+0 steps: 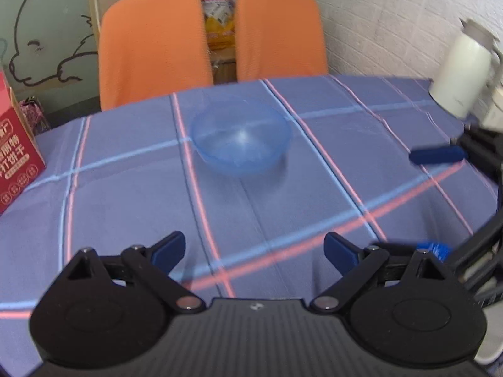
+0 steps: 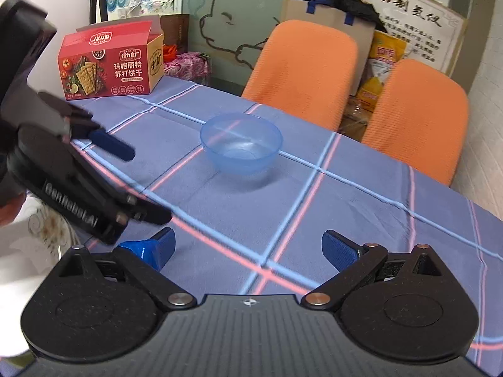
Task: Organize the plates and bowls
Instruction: 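Move the left gripper to the blue bowl and grasp its rim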
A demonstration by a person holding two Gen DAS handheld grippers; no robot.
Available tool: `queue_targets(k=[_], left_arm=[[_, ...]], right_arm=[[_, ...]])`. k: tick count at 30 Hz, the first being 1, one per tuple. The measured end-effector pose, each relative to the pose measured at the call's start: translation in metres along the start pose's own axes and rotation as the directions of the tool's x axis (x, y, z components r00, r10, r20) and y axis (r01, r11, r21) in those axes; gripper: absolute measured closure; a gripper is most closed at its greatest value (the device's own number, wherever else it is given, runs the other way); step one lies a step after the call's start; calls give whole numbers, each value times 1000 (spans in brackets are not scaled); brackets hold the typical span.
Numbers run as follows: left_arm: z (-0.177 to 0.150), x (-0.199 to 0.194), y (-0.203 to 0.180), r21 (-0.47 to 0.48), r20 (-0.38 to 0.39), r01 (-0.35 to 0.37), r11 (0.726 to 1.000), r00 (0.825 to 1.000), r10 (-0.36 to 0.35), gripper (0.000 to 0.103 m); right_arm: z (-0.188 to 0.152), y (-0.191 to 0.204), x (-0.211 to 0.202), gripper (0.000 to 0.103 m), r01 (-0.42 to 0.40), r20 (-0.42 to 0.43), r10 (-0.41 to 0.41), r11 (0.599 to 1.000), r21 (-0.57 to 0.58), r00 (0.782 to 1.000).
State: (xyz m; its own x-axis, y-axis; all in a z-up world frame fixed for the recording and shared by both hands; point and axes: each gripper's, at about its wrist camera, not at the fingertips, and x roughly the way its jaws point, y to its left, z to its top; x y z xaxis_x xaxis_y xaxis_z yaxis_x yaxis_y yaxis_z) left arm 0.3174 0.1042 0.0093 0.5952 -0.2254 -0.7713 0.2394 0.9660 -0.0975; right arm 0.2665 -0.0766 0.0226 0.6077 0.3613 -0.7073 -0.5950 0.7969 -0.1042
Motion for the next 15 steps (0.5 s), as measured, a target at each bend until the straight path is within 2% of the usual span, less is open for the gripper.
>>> queue_targets(k=[6, 15], left_arm=[[48, 29, 37, -107, 33, 72, 992, 997, -69, 9], [70, 84, 46, -165, 6, 46, 985, 999, -45, 9]], right_arm=[[21, -6, 37, 15, -44, -31, 44, 999, 0, 999], [38, -16, 86, 15, -53, -55, 57, 996, 77, 997]])
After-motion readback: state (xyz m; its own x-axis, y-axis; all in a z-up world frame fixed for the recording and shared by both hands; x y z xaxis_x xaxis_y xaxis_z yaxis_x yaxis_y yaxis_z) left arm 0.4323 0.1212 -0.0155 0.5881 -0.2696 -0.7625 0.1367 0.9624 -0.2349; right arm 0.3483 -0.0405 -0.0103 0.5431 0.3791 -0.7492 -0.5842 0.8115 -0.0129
